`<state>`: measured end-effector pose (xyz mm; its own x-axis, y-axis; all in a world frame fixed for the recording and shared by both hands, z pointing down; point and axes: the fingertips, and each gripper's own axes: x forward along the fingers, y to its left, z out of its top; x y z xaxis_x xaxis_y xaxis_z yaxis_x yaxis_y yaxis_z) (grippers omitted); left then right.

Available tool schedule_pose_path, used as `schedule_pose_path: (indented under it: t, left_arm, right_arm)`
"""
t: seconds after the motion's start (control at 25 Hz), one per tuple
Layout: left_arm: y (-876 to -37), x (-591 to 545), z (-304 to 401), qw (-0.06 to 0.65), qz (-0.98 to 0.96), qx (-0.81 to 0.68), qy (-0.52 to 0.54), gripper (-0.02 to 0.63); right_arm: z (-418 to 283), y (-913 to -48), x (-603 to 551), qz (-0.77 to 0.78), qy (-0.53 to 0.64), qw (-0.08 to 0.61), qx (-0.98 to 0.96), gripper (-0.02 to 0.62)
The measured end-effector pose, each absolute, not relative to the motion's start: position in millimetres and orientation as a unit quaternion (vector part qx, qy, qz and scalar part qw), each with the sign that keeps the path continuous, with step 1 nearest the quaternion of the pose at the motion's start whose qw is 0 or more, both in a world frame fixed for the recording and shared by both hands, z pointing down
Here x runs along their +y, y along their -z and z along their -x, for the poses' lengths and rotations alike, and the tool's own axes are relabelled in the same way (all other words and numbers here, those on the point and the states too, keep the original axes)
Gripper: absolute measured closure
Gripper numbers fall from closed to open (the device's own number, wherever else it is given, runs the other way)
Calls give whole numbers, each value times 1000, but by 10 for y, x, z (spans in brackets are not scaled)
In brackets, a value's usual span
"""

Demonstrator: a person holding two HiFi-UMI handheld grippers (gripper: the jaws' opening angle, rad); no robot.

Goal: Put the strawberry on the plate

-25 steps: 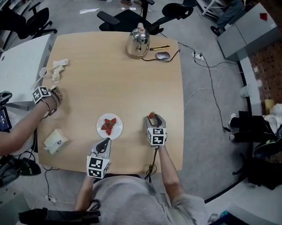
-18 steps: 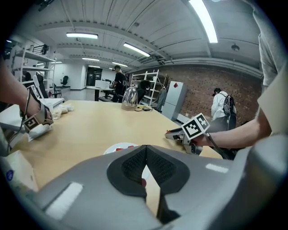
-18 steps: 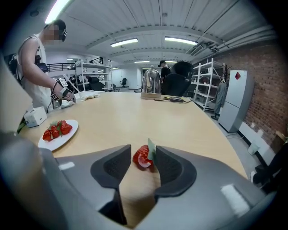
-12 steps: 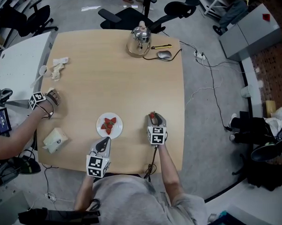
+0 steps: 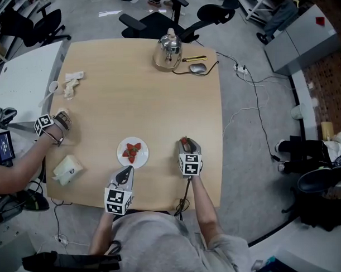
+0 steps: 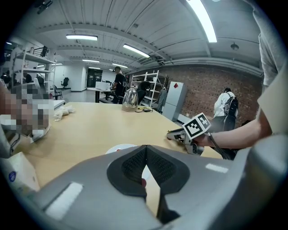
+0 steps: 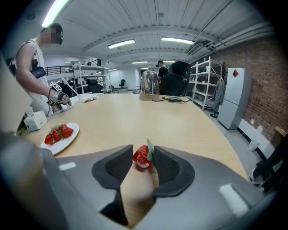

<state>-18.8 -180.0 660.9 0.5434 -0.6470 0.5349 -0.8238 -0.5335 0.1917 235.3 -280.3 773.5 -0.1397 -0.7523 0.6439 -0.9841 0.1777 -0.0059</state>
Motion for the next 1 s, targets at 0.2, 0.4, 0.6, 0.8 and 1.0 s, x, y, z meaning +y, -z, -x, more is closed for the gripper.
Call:
schedule_pose_path:
  t: [0.2, 0.4, 0.6, 0.8, 1.0]
  left_arm:
    - [-6575, -1796, 212, 214, -851, -437, -198, 586]
    - [-6537, -1763, 292, 218, -846, -447, -190, 586]
    - [-6489, -1713, 376, 221, -842, -457, -181, 586]
    - [-6461, -1635, 448, 221, -840, -464, -175, 586]
    - [-6413, -1539, 507, 222, -837, -471, -171, 586]
  right_arm:
    - [-2308, -7658, -2800, -597, -214, 260, -728, 443]
    - [-2212, -7557, -2754, -591, -212, 253, -737, 443]
    - [-2090, -7428, -2680, -583, -208, 244, -747, 443]
    - [-1933, -7283, -2577, -573, -199, 233, -760, 443]
    - [-1754, -7113, -2465, -557, -187, 228, -777, 443]
